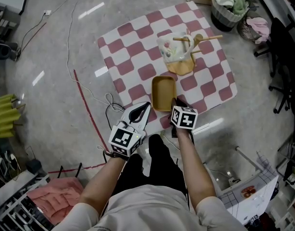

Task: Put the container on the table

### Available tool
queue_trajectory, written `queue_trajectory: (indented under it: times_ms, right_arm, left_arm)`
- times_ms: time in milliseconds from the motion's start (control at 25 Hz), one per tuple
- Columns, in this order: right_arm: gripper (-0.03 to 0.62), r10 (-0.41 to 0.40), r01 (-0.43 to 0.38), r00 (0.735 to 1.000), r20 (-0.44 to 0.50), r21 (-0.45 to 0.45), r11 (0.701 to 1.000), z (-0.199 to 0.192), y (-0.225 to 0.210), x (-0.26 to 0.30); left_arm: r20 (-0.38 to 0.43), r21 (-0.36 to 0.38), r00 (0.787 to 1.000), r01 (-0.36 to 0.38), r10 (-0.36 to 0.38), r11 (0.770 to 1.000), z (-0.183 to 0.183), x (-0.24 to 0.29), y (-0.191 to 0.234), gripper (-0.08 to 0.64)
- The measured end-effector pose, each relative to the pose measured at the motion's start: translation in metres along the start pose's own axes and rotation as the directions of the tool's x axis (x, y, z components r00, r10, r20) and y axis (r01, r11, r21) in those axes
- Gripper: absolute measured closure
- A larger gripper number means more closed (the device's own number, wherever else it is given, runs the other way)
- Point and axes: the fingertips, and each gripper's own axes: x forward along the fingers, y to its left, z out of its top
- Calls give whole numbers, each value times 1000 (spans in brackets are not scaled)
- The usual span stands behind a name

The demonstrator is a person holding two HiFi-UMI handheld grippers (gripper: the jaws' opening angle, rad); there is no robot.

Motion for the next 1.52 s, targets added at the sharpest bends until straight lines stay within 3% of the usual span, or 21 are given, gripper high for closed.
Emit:
queue_trajectory:
  times_ms: [280, 520, 720, 960, 1520]
  right_arm:
    - [557, -35, 39, 997, 70, -58, 998, 14, 7, -34]
    - [560, -19, 32, 987, 159, -80, 996, 27, 38, -76]
    - [566, 37, -20, 973, 226, -76, 997, 33, 76, -120]
    - [581, 75, -43, 935, 345, -99, 994, 52, 120, -180]
    - [581, 159, -80, 833, 529, -169, 982, 47, 224, -311]
  left_arm:
    - [-20, -11, 1000, 14, -15, 1000, -4, -12, -6, 554]
    - [-4, 3, 999, 44, -44, 999, 15, -35, -17, 554]
    - [18, 18, 998, 67, -67, 998, 38, -65, -27, 554]
    - [71, 55, 991, 111, -115, 992, 68, -105, -44, 554]
    - [160, 95, 975, 143, -156, 985, 118, -218, -73, 554]
